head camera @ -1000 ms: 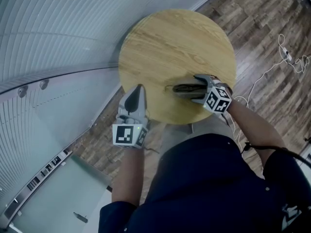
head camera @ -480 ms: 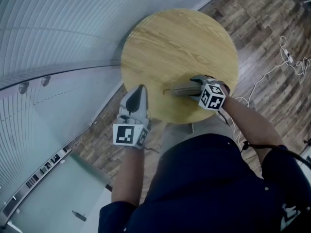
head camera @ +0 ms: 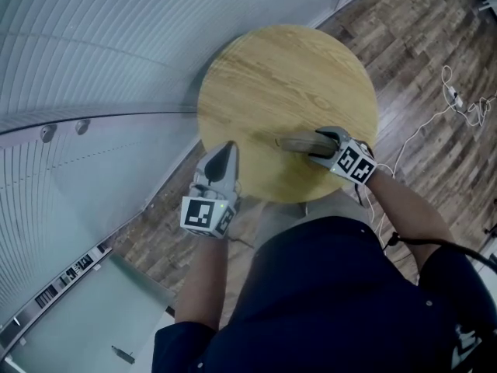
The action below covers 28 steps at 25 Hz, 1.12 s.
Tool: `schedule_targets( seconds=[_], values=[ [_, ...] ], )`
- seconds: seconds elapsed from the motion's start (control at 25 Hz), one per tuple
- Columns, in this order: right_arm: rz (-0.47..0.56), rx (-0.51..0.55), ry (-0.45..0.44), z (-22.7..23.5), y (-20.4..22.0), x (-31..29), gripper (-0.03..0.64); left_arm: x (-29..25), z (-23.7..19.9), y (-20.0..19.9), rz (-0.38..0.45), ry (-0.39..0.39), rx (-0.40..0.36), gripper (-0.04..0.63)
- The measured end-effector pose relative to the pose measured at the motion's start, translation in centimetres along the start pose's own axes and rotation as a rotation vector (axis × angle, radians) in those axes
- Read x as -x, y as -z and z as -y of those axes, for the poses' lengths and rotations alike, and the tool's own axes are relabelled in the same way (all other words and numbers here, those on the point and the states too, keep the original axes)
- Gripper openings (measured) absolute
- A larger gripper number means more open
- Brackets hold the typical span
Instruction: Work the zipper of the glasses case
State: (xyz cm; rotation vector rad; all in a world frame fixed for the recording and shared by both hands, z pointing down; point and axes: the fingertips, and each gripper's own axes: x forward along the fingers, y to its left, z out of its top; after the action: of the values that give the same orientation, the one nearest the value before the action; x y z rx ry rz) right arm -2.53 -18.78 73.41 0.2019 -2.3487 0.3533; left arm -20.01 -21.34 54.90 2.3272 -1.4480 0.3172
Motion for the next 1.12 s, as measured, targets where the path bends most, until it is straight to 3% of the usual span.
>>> schedule_targets(
  seconds=[0.28,0.52,0.8,0.92,1.12],
  values=[
    [0.093,-0.069,0.09,1.0,-3.0,4.8,0.298,-1.2,2.5,0.5,-0.016,0.121,-0.035,0.005],
    [0.267,-0.09,0.158,1.4,-7.4,10.5,0.298,-1.9,6.3,-1.9,0.075,0.303,-0.025,0.188],
    [0.516,-0.149,0.192,1.3,-13.1,17.7,0.299,-2.5,11.5,-2.5,0.07,0.546,0.067,0.267],
    [0.596,-0.14,0.174,0.6,-15.0,19.8,0.299,-1.8,13.4,-3.9,0.092,0.63,0.097,0.293],
    [0.722,-0.113,0.051,-1.9,-17.6,22.2,0.299,-0.6,16.4,-6.7,0.13,0.764,0.11,0.323]
  ],
)
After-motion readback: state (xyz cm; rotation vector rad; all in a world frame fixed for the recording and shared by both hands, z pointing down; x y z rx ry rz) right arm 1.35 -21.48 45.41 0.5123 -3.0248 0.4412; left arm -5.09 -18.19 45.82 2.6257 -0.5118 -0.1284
